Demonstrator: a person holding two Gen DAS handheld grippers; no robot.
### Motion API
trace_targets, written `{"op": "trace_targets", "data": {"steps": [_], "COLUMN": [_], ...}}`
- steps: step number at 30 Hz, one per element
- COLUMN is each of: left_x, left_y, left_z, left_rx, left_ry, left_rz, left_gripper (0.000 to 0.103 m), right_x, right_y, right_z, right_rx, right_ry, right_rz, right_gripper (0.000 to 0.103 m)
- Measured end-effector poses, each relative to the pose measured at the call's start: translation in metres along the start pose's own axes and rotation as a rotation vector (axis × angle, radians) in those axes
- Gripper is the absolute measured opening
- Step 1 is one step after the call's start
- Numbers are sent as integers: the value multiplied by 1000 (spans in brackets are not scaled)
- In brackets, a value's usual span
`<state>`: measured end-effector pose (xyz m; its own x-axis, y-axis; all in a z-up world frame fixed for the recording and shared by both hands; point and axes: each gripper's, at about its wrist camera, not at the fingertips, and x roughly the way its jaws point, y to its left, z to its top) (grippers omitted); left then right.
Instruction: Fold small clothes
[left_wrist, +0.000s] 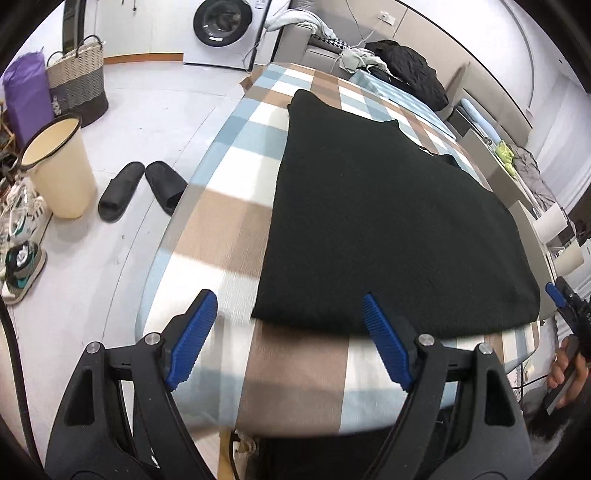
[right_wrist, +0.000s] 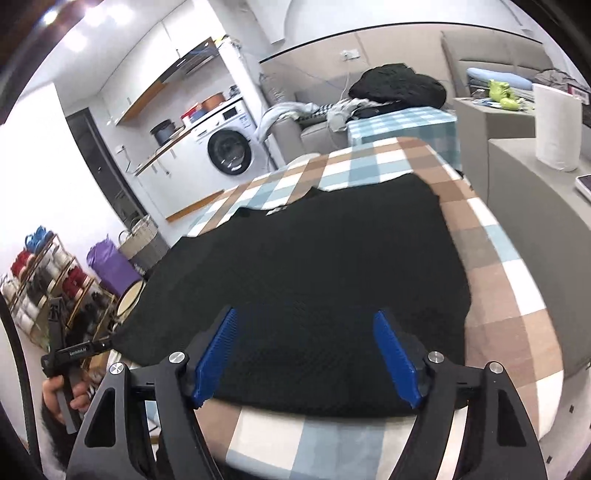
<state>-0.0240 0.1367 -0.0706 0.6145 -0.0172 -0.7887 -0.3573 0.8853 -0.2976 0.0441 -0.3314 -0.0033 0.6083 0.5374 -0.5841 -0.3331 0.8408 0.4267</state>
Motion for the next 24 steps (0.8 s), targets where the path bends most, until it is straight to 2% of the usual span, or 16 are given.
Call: {"op": "trace_targets", "data": {"steps": [6,8,11,18,19,21,22,23,24], "left_x": [3,5,13,36,39,48,53,58,61], "left_y": [-4,-10,-23,-35,-36,-42,-43,-46,-47], "left_z": [-14,-15,-9,14,18,25,30,33,36], "left_rx": [-27,-15,-3,-77,-81,-85,-83,-74,-63], "left_ry": [30,9,-12,-102,-114,-133,-135,-140,-150], "left_rz": [-106,-112,-84,-46,-45,-30,-18,-3,16], "left_gripper": [79,79,79,79,74,59,46,26,16], "right_x": [4,4,4,18,21,27,30,33,36], "right_y": [-1,-4,-6,4,6,10,11,12,14], "right_z": [-13,-14,-15,-14,-13,-12,-12,-12,-12], "right_rx": [-3,12,30,4,-1,-14,-23,-33,-40], "right_ry": [13,11,4,13,17,22,23,26,29], "right_rz": [-17,-14,-3,34,39,36,34,31,26], "right_gripper": [77,77,77,77,77,77,77,77,77]}}
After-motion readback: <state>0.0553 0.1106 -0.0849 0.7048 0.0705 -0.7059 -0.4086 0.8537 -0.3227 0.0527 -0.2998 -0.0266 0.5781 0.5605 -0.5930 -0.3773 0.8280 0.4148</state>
